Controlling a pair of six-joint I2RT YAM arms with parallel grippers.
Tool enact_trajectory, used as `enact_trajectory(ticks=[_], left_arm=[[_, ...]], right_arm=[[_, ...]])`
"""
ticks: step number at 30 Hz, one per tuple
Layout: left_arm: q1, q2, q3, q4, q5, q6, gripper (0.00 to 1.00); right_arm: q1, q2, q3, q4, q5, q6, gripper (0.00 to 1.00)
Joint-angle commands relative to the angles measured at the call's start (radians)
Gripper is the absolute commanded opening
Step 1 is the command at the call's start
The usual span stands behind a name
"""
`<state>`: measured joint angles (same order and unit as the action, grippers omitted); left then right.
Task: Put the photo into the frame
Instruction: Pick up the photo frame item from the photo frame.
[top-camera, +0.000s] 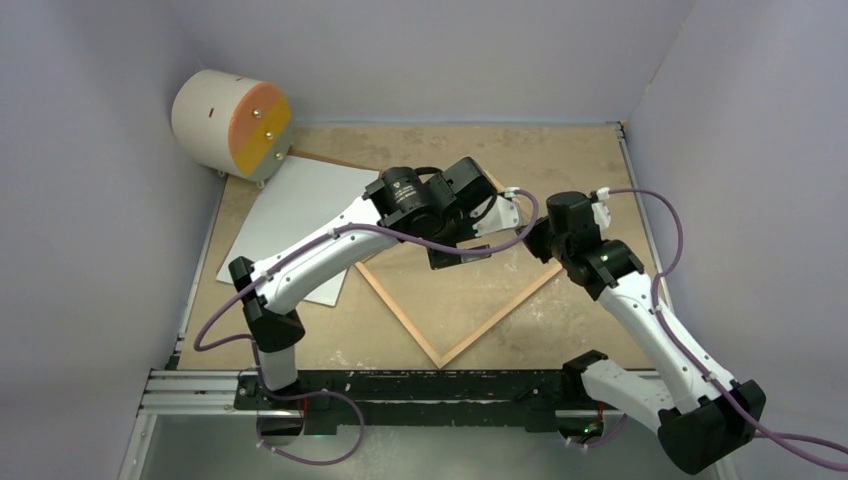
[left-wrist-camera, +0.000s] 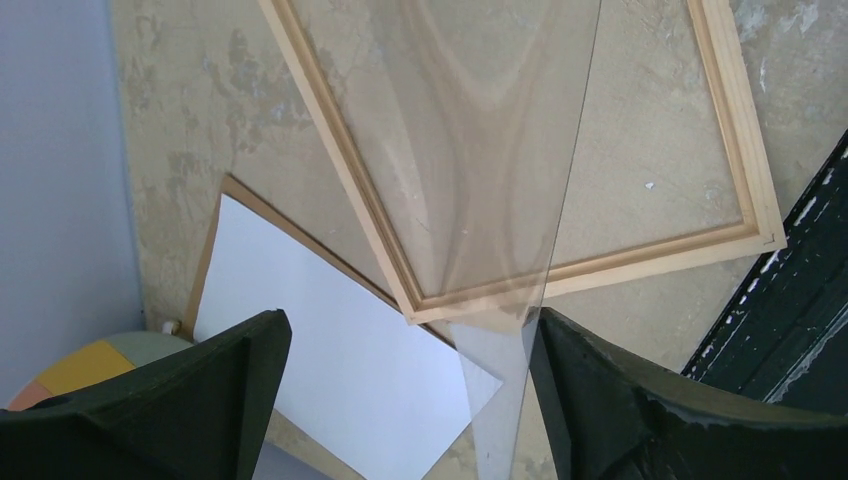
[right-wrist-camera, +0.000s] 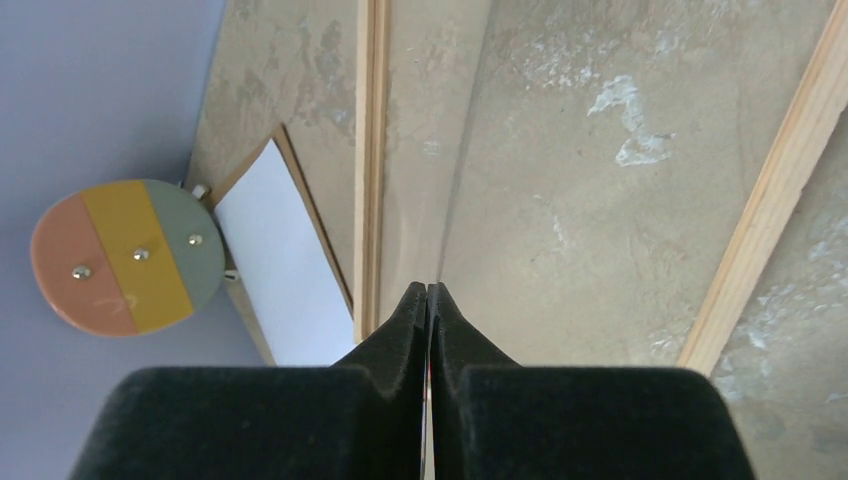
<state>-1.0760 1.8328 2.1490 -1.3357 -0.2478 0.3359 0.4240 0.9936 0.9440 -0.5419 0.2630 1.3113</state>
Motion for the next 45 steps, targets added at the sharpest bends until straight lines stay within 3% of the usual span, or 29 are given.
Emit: enact_trajectory(ticks=[1, 11, 20, 24, 26, 29, 32, 36, 40, 45], left_arm=[[0.006, -0.048, 0.043, -0.001, 0.003, 0.036, 0.93], [0.122, -0.069, 0.162, -0.012, 0.171, 0.106, 0.96], [0.152, -0.162, 0.037, 0.066, 0.311, 0.146, 0.97], [0.148, -0.093, 0.275, -0.088, 0.566, 0.128, 0.99], [0.146, -0.099, 0.311, -0.088, 0.628, 0.111, 1.0], [0.148, -0.167, 0.198, 0.036, 0.524, 0.071, 1.0], [0.16, -0.227, 0.003, 0.207, 0.292, 0.034, 0.98], [0.322, -0.171, -0.261, 0.39, 0.124, 0.038, 0.93], [0.473, 0.024, -0.313, 0.443, 0.142, 0.044, 0.82], [0.502, 0.161, -0.332, 0.577, 0.195, 0.075, 0.78]], right_arm=[[-0.045, -0.031, -0.01, -0.013, 0.038, -0.122, 0.0], [-0.171, -0.033, -0.011, 0.026, -0.093, -0.348, 0.0], [-0.181, -0.009, 0.039, -0.006, -0.103, -0.443, 0.0], [-0.186, 0.0, 0.063, -0.005, -0.095, -0.443, 0.0], [-0.187, 0.011, 0.079, 0.008, -0.1, -0.445, 0.0], [-0.188, 0.023, 0.119, 0.008, -0.105, -0.46, 0.0], [-0.188, 0.018, 0.151, 0.001, -0.098, -0.483, 0.0], [-0.188, 0.021, 0.185, -0.036, -0.098, -0.518, 0.0], [-0.19, 0.03, 0.215, -0.109, -0.067, -0.552, 0.0], [-0.207, -0.001, 0.211, -0.133, -0.057, -0.572, 0.0]])
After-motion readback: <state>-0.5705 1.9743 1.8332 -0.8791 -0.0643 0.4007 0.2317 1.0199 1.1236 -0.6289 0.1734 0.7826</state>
